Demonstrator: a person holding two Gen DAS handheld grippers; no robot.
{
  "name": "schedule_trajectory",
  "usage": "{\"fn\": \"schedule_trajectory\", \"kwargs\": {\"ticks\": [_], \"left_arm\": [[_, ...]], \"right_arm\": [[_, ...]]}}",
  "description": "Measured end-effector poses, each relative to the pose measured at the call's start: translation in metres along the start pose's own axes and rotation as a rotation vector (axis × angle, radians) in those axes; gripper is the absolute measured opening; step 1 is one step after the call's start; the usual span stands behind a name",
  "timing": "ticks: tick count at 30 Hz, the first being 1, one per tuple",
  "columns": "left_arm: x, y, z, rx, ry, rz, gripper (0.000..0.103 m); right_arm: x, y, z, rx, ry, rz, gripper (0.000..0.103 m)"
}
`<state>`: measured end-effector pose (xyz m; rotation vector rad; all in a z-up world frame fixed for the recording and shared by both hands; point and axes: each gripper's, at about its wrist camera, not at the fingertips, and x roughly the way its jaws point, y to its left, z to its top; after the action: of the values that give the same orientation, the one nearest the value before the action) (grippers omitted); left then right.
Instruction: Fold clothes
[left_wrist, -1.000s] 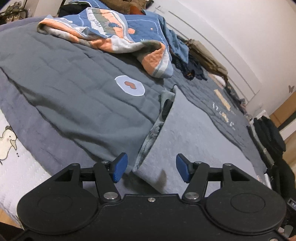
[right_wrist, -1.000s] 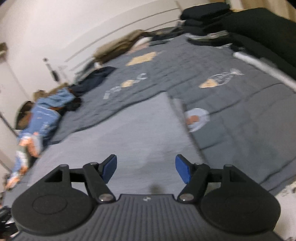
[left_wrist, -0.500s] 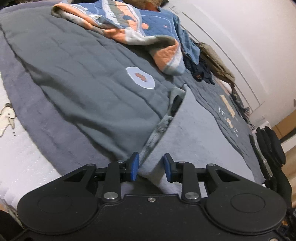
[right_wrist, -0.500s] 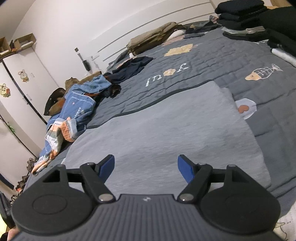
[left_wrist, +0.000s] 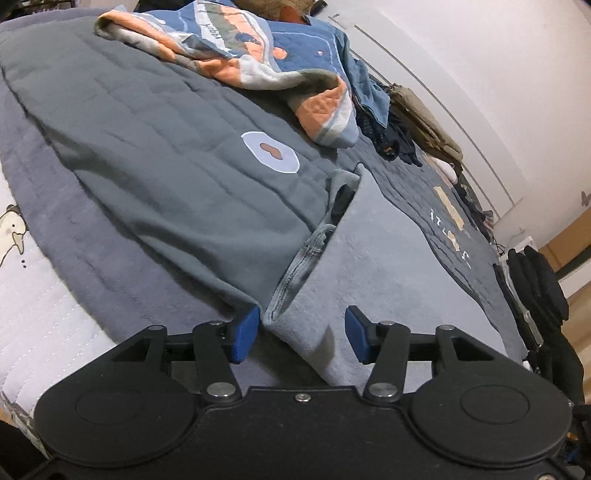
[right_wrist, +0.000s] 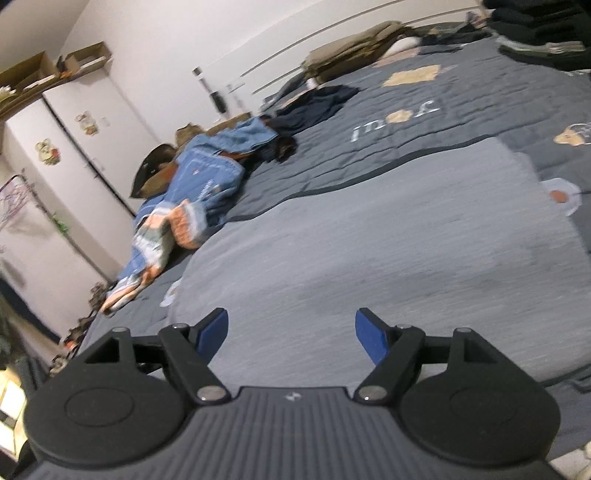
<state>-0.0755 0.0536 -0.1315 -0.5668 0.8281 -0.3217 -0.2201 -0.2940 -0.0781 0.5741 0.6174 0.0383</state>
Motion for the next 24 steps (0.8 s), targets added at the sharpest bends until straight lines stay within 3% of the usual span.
{"fn": "schedule_trajectory", "kwargs": {"ticks": [2, 8, 17, 24], "left_arm": [[-0.002, 0.000, 0.000, 0.001, -0.020, 0.001, 0.036], [-0.008, -0.001, 0.003, 0.012, -0.037, -0.003, 0.031], [-0.012, -0.020, -0.005, 0.116, -0.011, -0.039, 0.030], [0.008, -0.015, -0.008, 0.116, 0.002, 0.015, 0.030]], "right_arm": [[0.003, 0.008, -0.002, -0.016, 0.011, 0.021, 0.075], [0.007, 0.023, -0.005, -0.045, 0.039, 0.069, 0.076], [0.015, 0.034, -0.007, -0.049, 0.064, 0.096, 0.076], [0.023, 0.039, -0.008, -0.055, 0.086, 0.109, 0.077]]}}
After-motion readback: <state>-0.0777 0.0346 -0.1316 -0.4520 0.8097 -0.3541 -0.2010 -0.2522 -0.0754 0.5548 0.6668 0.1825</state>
